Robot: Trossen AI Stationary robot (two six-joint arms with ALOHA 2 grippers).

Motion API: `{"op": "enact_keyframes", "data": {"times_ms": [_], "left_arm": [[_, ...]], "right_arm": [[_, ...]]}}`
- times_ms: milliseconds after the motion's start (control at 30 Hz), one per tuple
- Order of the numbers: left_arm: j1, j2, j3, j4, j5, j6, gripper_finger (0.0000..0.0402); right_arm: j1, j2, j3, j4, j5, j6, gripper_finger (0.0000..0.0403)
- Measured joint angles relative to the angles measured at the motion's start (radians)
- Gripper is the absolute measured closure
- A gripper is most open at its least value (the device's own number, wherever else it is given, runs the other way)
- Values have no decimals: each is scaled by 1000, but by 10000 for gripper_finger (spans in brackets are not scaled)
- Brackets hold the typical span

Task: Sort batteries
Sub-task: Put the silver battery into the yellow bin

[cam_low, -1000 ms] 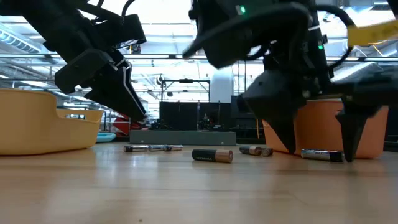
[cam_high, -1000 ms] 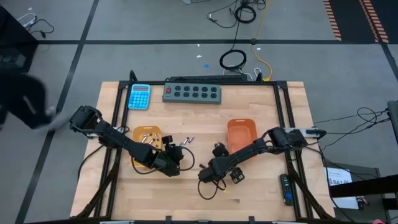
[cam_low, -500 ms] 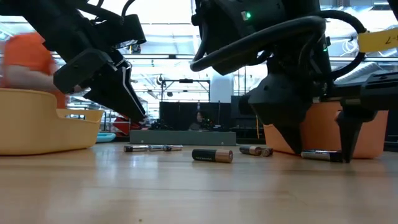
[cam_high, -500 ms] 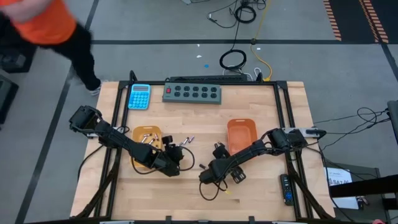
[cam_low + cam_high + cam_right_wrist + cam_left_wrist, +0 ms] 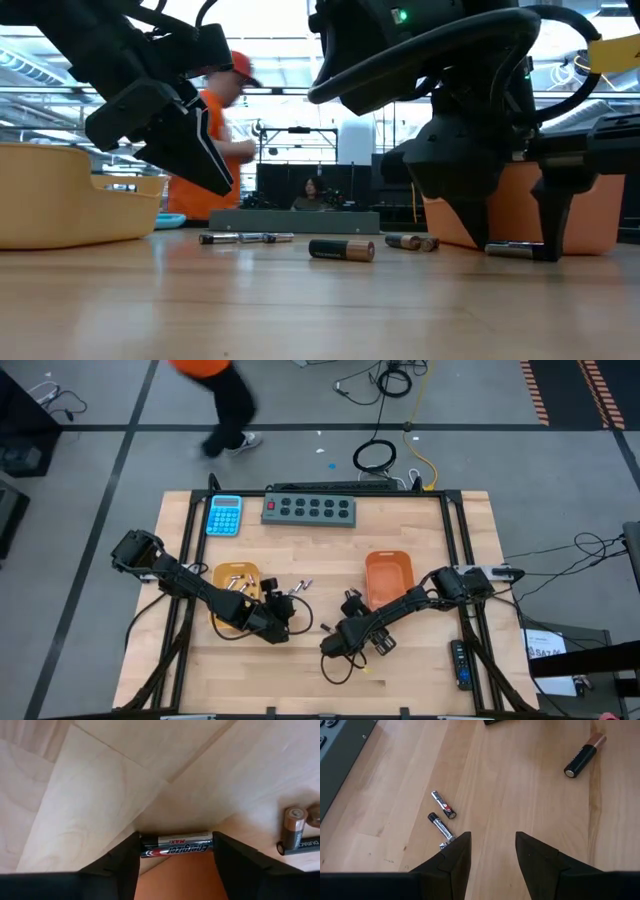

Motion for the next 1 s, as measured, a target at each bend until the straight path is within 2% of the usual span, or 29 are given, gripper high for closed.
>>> {"op": "enact_keyframes", "data": {"times_ms": [133, 733, 1000], "left_arm": [[0, 0, 0, 0, 0, 0, 238], [0, 0, 0, 0, 0, 1, 238], [0, 0, 0, 1, 0, 1, 238]], "right_arm": [[0, -1, 0, 1, 0, -14, 214], [0, -1, 1, -22, -1, 10, 214], [-5, -43, 112, -18, 28, 34, 214]]}}
